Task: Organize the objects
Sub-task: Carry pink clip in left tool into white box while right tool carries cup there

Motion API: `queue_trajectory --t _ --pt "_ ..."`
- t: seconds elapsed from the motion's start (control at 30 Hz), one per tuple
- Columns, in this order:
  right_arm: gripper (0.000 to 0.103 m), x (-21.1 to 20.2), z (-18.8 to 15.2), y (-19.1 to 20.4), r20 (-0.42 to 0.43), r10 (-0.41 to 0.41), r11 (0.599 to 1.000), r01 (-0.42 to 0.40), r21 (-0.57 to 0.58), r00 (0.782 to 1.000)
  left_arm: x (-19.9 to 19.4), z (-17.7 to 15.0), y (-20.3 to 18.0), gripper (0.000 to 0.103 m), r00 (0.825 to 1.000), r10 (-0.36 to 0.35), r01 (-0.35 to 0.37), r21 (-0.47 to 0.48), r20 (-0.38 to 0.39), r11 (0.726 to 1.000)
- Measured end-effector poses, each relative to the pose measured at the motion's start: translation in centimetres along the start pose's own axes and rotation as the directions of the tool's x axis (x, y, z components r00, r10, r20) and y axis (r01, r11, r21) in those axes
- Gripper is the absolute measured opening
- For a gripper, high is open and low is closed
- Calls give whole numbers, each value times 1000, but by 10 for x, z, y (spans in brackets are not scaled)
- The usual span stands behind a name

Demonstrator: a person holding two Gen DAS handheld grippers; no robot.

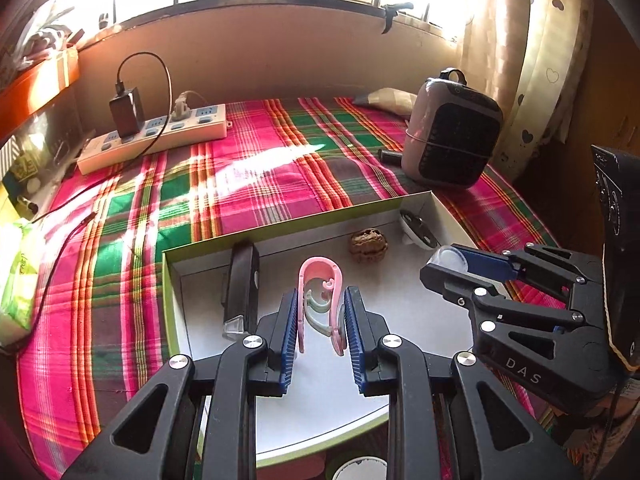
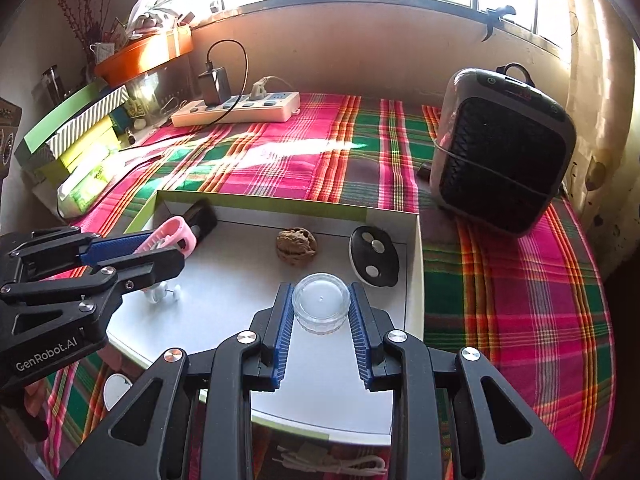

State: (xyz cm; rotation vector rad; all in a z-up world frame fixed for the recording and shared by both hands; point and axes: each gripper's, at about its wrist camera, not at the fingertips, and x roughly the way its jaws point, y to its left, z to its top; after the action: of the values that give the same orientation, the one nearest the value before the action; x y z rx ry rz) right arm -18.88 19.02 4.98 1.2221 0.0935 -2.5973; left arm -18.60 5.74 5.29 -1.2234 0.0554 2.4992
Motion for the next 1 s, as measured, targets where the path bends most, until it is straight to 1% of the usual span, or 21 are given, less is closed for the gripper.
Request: queue_trajectory --t 0.17,0.43,0.83,1.0 --pt "28 17 3 -2 -33 -2 1000 1 -6 999 20 8 -3 21 999 8 -7 19 -37 1000" --pt "28 31 5 -4 -60 0 1000 -1 -14 998 41 15 -5 21 997 23 -20 36 -72 999" --pt "28 36 4 -3 -64 -20 999 17 -39 998 60 15 0 21 993 38 -35 32 -109 999" --pt "28 37 4 -1 -61 -28 998 25 -49 998 62 15 -2 21 993 56 -51 48 -103 998"
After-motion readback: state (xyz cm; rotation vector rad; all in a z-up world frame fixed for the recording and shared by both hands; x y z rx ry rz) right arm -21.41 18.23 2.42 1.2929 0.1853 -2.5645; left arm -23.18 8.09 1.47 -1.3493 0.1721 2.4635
